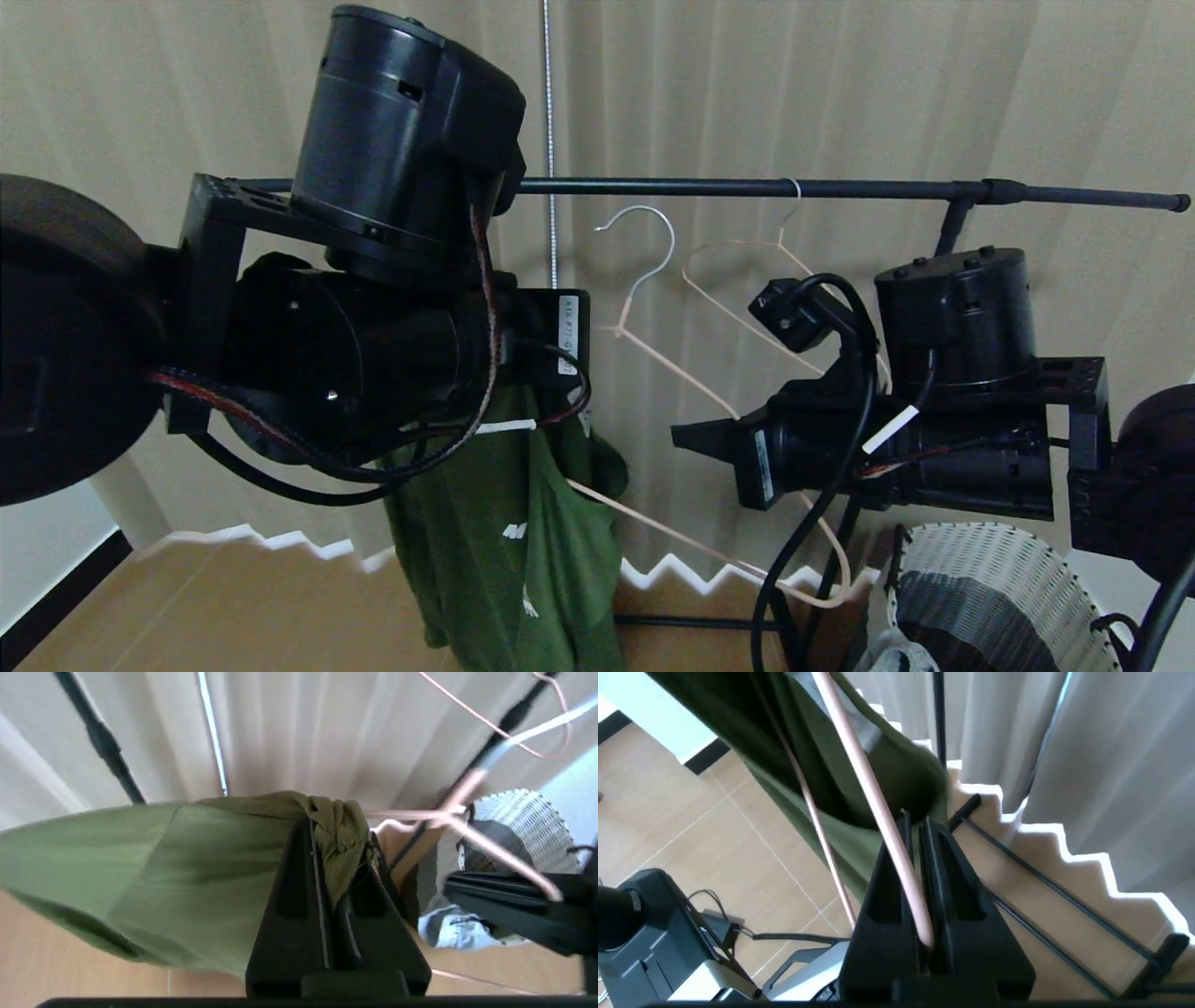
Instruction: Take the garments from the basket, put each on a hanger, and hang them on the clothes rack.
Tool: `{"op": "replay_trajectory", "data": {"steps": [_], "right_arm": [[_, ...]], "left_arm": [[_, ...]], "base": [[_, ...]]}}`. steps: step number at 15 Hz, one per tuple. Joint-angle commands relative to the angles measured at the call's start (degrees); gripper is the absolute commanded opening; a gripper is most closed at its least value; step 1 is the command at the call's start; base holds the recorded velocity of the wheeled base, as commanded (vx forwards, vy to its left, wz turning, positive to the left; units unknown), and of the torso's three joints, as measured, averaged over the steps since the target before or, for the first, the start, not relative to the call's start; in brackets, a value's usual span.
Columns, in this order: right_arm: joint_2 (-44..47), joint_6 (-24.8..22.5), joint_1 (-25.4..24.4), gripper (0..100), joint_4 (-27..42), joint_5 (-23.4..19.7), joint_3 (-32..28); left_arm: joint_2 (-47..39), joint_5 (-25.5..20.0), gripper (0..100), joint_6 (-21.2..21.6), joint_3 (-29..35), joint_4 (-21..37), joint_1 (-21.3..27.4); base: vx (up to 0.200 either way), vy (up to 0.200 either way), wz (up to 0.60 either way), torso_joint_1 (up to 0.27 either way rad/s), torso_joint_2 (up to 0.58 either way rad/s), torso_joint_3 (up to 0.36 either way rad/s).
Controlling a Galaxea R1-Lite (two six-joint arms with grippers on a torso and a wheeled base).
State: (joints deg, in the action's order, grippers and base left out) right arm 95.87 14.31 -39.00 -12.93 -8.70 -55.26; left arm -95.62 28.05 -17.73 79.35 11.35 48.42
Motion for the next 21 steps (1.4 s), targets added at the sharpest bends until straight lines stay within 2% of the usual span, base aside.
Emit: {"op": "replay_trajectory", "data": {"steps": [1,2,3,6,8,9,11,13,14,16,18,21], "right_arm": [[0.64,-0.07,-0.11,0,-0.6,0.0,-0.02],[0.99,-0.16,-0.11,0,-0.78,0.0,-0.02],[0.99,-0.34,-0.11,0,-0.78,0.0,-0.2],[0.72,-0.6,-0.03,0,-0.69,0.09,-0.55],[0.9,-1.3,0.15,0,-0.69,0.0,-0.9],[0.9,-2.01,0.41,0,-0.95,0.0,-1.52],[0.64,-3.06,1.03,0,-1.22,-0.26,-2.84],[1.08,-6.84,2.61,0,-1.3,-0.35,-3.1],[1.78,-7.9,2.79,0,-1.83,-0.35,-3.1],[2.13,-8.25,2.79,0,-3.94,-0.26,-3.1],[2.04,-8.25,2.96,0,-4.38,-0.26,-3.01],[1.6,-8.25,2.96,0,-4.38,-0.17,-3.1]], "left_arm": [[0.0,-2.3,0,1.38,0.37,-0.01,0.18],[0.26,-6.87,0,2.78,0.28,-0.01,0.09],[0.44,-9.33,0,4.63,0.28,-0.01,-0.17],[1.14,-10.65,0,10.43,-0.07,-0.28,-2.19],[1.93,-12.41,0,12.01,-0.07,-0.36,-2.28],[2.37,-14.95,0,12.63,-0.07,-0.36,-2.28],[2.81,-16.01,0,14.39,0.02,-0.36,-2.54],[3.07,-17.94,0,19.66,-0.16,-0.45,-5.09],[3.43,-21.02,0,21.68,-0.77,-0.45,-6.15],[4.66,-25.68,0,22.21,-1.48,-0.45,-6.32],[4.92,-26.2,0,22.3,-2.44,-1.51,-6.23],[6.15,-26.29,0,22.38,-6.75,-5.99,-6.15]], "base": [[0.0,0.0,0.0,0.0,0.0,0.0],[0.0,0.0,0.0,0.0,0.0,0.0],[0.0,0.0,0.0,0.0,0.0,0.0],[0.0,0.0,0.0,0.0,0.0,0.0],[0.0,0.0,0.0,0.0,0.0,0.0],[0.0,0.0,0.0,0.0,0.0,0.0],[0.0,0.0,0.0,0.0,0.0,0.0],[0.0,0.0,0.0,0.0,0.0,0.0],[0.0,0.0,0.0,0.0,0.0,0.0],[0.0,0.0,0.0,0.0,0.0,0.0],[0.0,0.0,0.0,0.0,0.0,0.0],[0.0,0.0,0.0,0.0,0.0,0.0]]}}
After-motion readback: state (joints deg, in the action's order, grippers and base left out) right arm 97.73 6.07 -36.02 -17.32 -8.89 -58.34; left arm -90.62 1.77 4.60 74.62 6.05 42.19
